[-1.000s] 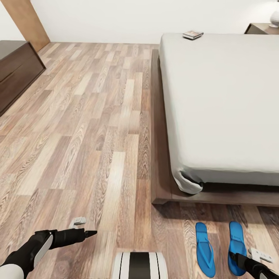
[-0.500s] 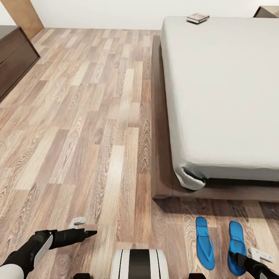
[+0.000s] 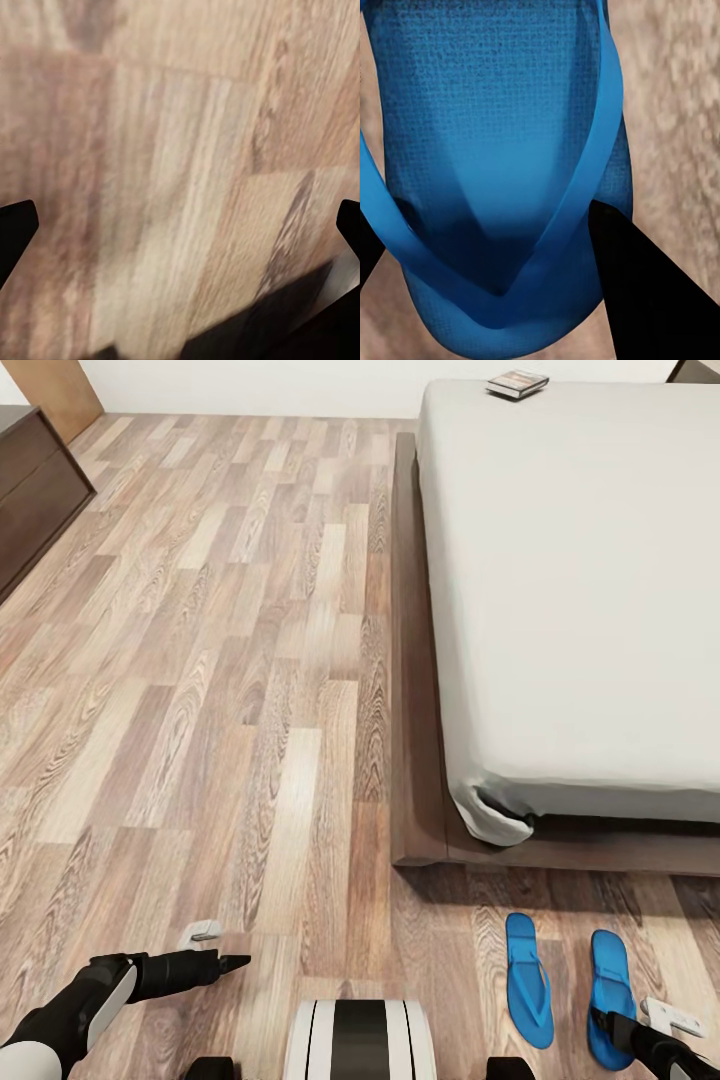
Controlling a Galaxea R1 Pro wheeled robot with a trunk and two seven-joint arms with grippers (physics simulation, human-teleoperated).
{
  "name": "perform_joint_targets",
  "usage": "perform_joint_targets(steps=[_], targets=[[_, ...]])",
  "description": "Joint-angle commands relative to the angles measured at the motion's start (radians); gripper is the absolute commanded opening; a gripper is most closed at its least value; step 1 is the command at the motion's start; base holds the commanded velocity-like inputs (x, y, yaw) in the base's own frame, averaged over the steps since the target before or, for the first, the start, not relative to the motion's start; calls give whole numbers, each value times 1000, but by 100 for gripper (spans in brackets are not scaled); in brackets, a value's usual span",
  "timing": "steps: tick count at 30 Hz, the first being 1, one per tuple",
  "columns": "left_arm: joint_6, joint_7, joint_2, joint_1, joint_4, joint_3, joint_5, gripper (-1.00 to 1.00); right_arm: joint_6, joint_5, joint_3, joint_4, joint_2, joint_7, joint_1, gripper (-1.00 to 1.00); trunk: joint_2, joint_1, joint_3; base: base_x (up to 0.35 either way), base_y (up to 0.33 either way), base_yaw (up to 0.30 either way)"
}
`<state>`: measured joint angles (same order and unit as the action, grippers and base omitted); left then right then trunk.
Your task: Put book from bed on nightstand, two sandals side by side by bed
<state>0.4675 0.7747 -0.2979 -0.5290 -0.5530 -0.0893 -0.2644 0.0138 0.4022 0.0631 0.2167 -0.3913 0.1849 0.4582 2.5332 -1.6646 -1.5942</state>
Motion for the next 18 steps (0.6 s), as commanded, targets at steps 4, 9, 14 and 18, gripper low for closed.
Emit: perform_joint_targets(steps=[4,9,14,18], targets=[[8,-2,-1,0,0,-4,-10,100,2,2,5,-1,0,7,0,-100,0,0,-1,0,0,0],[8,-2,-1,0,-1,-5,-10,100,5,-72,-16,2,0,6,0,-100,0,0,-1,0,0,0],[8,-2,-1,0,-1,-6,-10,100,6,-153,-36,35,0,5,0,-100,0,0,-1,0,0,0],[8,-2,-1,0,0,-6,-10,100,6,-160,-37,48,0,5,0,-100,0,0,-1,0,0,0]])
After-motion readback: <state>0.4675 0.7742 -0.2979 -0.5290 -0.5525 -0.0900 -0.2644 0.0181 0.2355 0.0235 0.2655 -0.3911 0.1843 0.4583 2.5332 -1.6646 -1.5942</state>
